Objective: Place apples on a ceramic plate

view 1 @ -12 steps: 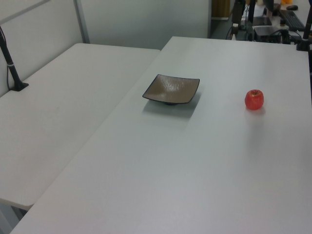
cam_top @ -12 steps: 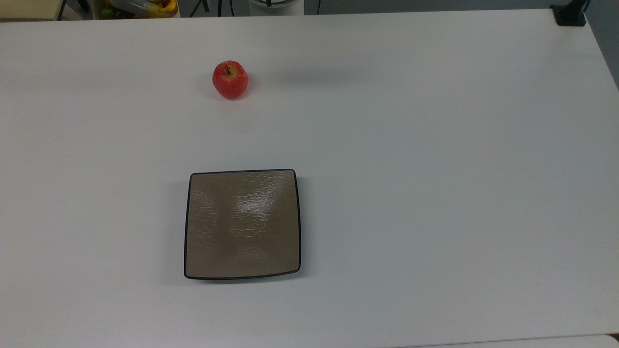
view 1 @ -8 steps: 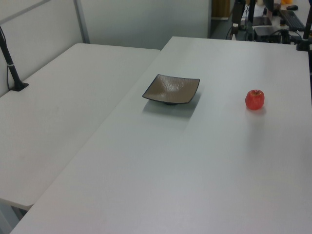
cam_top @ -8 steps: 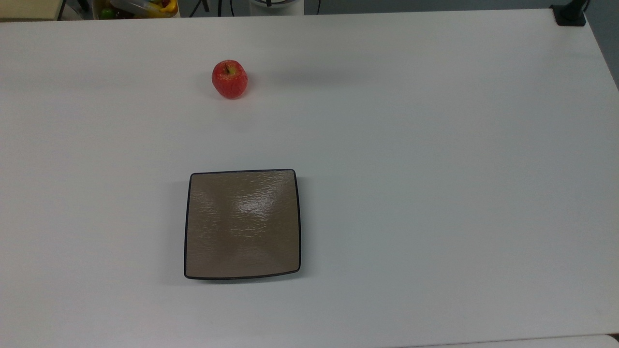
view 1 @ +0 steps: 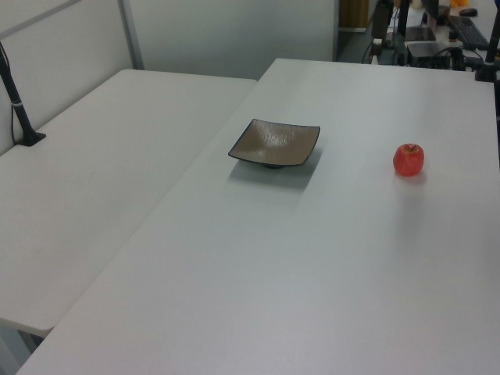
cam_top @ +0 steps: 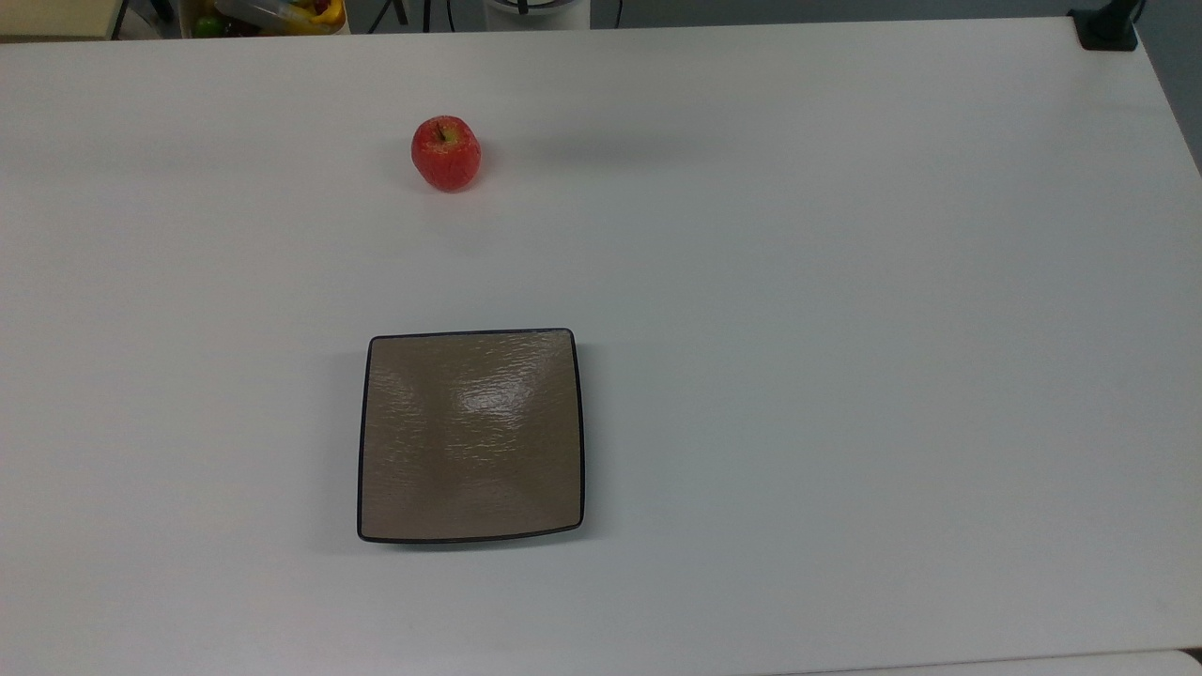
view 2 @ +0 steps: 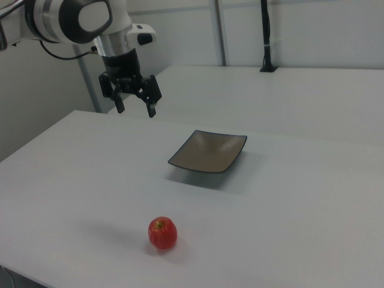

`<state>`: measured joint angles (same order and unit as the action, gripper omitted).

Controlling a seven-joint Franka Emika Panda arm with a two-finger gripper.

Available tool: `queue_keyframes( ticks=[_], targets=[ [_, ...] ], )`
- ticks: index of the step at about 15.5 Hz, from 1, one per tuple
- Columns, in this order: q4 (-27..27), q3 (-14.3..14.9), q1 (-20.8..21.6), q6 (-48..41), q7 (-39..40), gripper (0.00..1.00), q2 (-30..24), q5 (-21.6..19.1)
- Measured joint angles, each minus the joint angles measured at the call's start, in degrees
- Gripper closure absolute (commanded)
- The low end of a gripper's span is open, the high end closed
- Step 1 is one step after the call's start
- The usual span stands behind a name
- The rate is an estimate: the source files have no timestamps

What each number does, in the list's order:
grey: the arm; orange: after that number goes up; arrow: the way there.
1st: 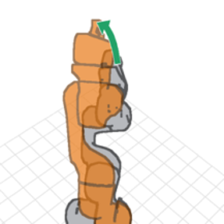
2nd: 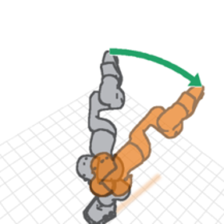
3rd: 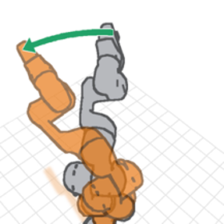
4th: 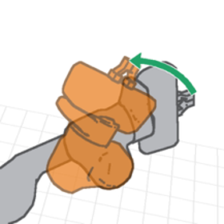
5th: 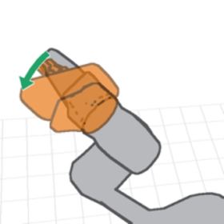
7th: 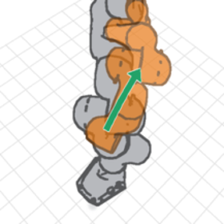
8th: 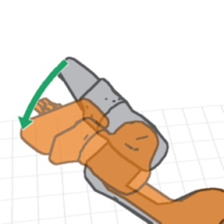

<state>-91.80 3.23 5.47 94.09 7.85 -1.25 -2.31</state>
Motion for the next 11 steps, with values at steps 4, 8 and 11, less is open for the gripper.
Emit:
queue_keyframes(
  ticks=[4,8,11],
  targets=[
    [-0.8,0.0,0.0,0.0,9.0,0.0,0.1,0.0],
    [-2.7,0.0,-0.2,0.0,18.1,0.0,0.1,0.0],
    [-4.7,0.1,-1.4,0.0,24.8,0.0,-0.3,0.0]
  ],
)
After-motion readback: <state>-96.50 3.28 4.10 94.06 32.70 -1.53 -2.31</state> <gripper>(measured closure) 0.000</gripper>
